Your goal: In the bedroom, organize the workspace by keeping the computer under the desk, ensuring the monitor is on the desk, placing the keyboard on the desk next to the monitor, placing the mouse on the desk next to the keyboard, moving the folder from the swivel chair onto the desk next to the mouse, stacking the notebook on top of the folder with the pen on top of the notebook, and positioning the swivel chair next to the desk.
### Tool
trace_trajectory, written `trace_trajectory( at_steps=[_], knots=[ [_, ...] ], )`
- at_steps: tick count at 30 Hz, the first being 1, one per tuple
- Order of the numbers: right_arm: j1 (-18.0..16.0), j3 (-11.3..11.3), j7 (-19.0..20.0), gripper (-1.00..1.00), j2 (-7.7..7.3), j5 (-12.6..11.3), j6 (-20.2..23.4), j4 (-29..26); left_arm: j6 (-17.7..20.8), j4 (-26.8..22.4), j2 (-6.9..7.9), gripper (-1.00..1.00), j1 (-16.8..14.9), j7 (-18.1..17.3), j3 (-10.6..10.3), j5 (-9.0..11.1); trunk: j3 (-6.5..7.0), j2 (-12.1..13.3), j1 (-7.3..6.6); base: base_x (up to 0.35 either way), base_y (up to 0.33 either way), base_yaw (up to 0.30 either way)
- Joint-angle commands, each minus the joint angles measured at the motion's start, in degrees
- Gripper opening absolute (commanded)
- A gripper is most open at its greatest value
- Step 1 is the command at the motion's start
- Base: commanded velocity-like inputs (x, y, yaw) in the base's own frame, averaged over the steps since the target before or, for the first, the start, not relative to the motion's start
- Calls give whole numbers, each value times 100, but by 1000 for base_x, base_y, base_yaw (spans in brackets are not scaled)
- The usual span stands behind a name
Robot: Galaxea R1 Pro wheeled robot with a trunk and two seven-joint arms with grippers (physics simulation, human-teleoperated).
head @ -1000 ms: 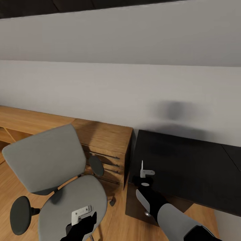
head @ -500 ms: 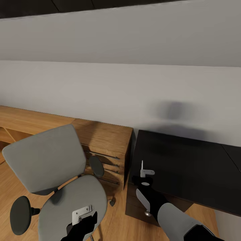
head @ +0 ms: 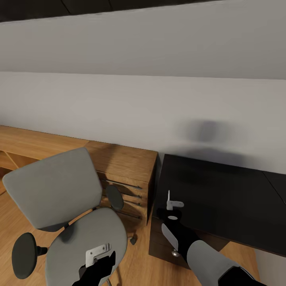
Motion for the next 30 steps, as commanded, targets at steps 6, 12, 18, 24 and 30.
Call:
trace_trajectory(
  at_steps=[6,12,18,24,30],
  knots=[
    [-4,20,-47,100,-16,-23,44,-12,10,-10,0,100,-1,48,-1,59,-5,-4,1,0,0,0],
    [-4,-119,-41,100,-22,-23,55,-8,16,-10,0,100,-1,48,0,66,-5,-4,1,0,0,0],
    [-2,-146,-39,100,-19,-23,197,-15,18,-10,0,100,-1,48,0,67,-5,-4,1,0,0,0],
    [-4,-151,-51,100,-14,-23,247,-16,18,-10,0,100,-1,48,0,67,-5,-4,1,0,0,0],
    [-4,-154,-56,100,-14,-23,255,-16,18,-10,0,100,-1,48,-2,67,-5,-4,1,0,0,0]
  ],
)
